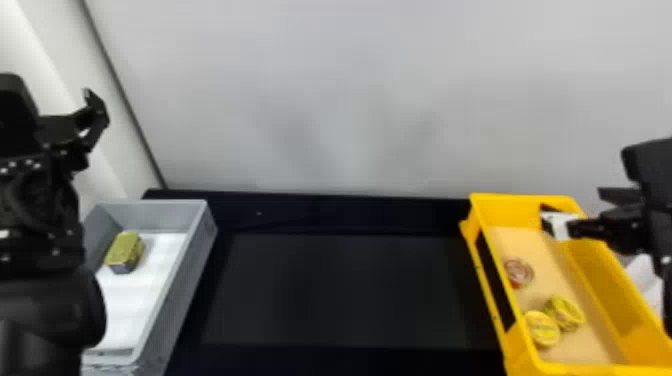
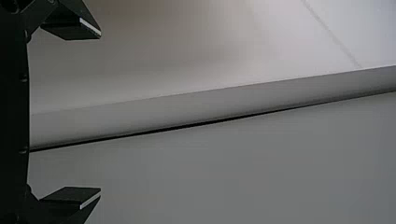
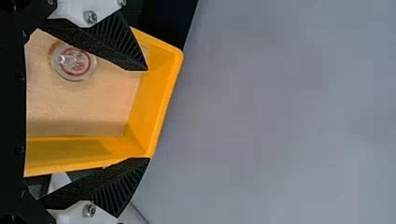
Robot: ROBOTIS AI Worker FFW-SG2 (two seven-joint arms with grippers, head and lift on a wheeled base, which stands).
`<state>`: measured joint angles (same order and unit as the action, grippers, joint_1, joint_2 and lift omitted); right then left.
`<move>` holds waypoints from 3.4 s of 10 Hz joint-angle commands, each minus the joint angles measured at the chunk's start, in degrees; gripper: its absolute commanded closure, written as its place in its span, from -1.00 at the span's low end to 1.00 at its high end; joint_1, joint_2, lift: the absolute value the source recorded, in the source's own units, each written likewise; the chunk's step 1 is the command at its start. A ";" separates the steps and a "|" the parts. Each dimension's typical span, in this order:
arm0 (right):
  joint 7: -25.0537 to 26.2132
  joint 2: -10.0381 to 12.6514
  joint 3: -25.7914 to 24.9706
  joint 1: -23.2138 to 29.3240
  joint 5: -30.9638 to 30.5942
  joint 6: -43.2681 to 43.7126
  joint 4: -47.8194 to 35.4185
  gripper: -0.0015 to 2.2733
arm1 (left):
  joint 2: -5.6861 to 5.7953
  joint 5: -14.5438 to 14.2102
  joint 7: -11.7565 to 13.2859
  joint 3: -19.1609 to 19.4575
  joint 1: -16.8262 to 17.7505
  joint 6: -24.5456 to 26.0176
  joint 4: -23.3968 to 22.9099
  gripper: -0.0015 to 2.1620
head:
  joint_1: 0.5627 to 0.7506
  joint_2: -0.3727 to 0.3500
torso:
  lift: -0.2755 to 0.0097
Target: Pick up the round yellow can and place it in the yellow rectangular box
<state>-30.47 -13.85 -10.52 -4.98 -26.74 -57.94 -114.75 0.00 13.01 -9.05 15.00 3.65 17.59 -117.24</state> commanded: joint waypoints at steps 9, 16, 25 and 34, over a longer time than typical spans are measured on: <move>15.61 0.67 6.39 -11.28 12.49 0.88 -8.65 -0.89 | -0.15 0.09 -0.27 -0.23 -0.05 -0.18 0.44 -0.91 | 0.39 0.07 | 0.51; 21.24 -0.30 8.77 -16.73 15.74 -3.61 -5.66 -0.89 | -0.15 -0.79 0.26 0.30 -0.14 -0.53 0.79 -0.91 | 0.39 0.07 | 0.51; 20.36 -0.65 12.63 -16.29 11.08 -4.75 -4.87 -0.89 | -0.15 0.09 -0.01 0.30 -0.40 -0.35 0.44 -0.91 | 0.39 0.07 | 0.51; 16.40 -0.21 11.23 -13.83 6.34 -0.27 -7.42 -0.91 | -0.15 -0.09 -0.27 -0.05 -0.31 -0.09 0.44 -0.91 | 0.39 0.07 | 0.51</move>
<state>-13.02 -13.98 1.34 -19.39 -20.33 -60.71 -122.05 0.00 12.92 -9.32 14.98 3.31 17.46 -116.81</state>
